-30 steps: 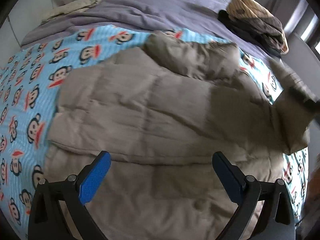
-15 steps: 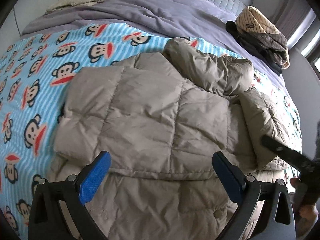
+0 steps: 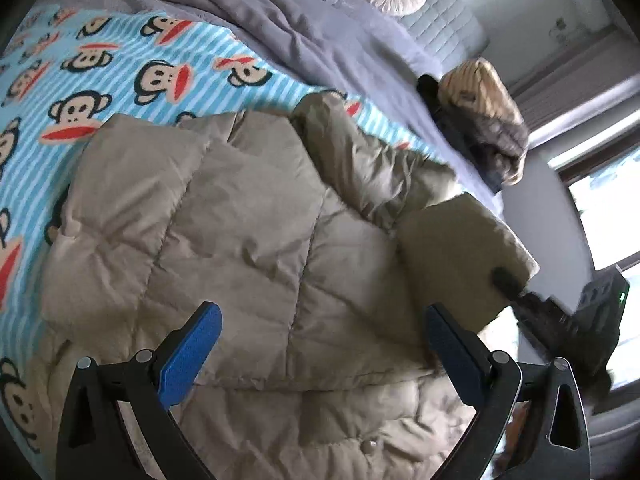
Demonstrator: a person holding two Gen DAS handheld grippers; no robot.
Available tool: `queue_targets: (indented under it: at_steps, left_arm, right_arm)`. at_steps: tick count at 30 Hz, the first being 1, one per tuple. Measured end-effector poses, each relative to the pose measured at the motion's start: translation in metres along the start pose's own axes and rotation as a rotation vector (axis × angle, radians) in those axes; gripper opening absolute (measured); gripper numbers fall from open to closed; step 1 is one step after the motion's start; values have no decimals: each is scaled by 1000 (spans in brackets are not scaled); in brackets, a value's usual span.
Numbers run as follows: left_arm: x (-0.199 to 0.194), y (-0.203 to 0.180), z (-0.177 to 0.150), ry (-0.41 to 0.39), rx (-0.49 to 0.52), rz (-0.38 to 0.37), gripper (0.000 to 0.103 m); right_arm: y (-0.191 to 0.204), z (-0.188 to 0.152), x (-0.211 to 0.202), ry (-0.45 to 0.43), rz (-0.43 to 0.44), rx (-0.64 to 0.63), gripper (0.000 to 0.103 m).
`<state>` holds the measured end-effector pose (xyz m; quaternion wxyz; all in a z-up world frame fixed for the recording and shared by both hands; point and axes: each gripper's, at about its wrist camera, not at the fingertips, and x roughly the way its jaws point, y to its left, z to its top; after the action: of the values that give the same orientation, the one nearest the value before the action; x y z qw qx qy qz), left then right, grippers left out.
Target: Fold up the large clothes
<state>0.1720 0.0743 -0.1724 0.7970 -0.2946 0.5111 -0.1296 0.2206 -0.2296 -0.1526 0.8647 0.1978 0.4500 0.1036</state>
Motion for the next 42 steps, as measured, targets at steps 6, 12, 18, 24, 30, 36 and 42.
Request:
queue_targets:
  at_steps: [6,12,18,24,30,36,42]
  left_arm:
    - [-10,24,13,4,-109,-135,102]
    - [9,25,12,68,-112,-163,102]
    - [48,10,11,131,-45,-97,102]
    - [76,-21,7,179,86,-18,41]
    - [62,-27,-15,156,159,32,17]
    - [65,-1,-17,175,109,72,18]
    - [22,-2,-3,82,171,243,21]
  right_arm:
    - [91,-39,32,159,74,-316,41]
    - [50,-69,16,270,81,-214,74]
    - [-98,-70,-27,265,15,264,74]
    - [-173,-60,-46,126,47,529,73]
    - [-174,-43,-37,86,-39,486,7]
    - [-178,-73,-29,141,-40,472,7]
    - [-175,-70,-30,150,-61,446,9]
